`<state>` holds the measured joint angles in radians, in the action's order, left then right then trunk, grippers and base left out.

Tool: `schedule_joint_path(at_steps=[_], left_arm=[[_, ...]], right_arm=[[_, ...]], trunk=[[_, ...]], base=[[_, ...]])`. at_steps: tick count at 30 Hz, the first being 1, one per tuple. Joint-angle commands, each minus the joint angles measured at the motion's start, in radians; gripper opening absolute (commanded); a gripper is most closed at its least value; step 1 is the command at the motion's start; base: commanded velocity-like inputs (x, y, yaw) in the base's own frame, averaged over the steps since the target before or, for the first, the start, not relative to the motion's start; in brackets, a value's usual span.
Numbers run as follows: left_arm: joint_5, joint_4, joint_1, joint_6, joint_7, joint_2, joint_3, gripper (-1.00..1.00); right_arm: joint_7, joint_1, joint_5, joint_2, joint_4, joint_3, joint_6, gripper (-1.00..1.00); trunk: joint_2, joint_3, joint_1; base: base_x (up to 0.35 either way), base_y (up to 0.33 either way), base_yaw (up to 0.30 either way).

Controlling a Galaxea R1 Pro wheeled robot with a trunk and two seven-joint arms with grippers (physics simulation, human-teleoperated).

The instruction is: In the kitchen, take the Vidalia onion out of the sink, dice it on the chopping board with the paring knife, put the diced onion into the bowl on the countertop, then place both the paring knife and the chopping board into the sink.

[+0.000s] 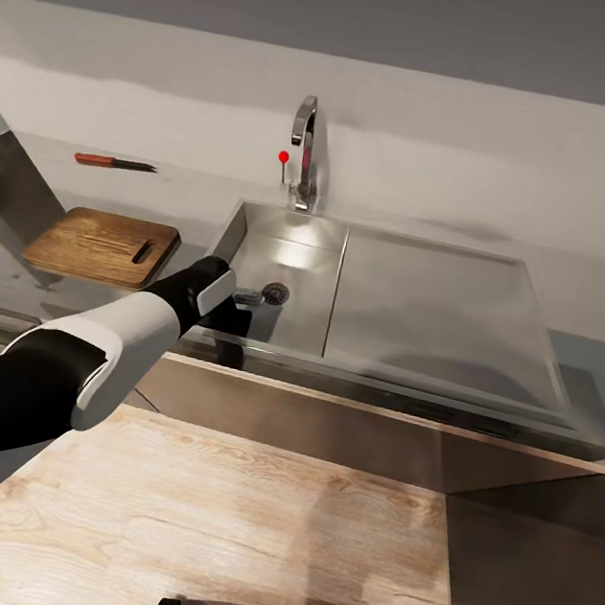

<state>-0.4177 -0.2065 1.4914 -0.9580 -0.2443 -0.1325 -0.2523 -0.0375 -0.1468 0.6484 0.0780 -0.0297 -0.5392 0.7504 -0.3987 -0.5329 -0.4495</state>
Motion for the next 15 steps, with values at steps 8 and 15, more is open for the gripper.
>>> schedule_joint_path(at_steps=[8, 15], left_arm=[[-0.010, 0.000, 0.000, -0.007, -0.007, 0.001, -0.007, -1.00], [-0.010, -0.002, 0.000, -0.007, -0.007, 0.001, -0.007, -1.00]], right_arm=[[-0.004, 0.000, 0.005, 0.000, 0.001, -0.008, 0.003, 1.00], [-0.004, 0.000, 0.005, 0.001, 0.001, -0.008, 0.003, 1.00]], trunk=[[-0.001, -0.002, -0.001], [-0.001, -0.002, -0.001]], base=[[0.000, 0.000, 0.000], [0.000, 0.000, 0.000]])
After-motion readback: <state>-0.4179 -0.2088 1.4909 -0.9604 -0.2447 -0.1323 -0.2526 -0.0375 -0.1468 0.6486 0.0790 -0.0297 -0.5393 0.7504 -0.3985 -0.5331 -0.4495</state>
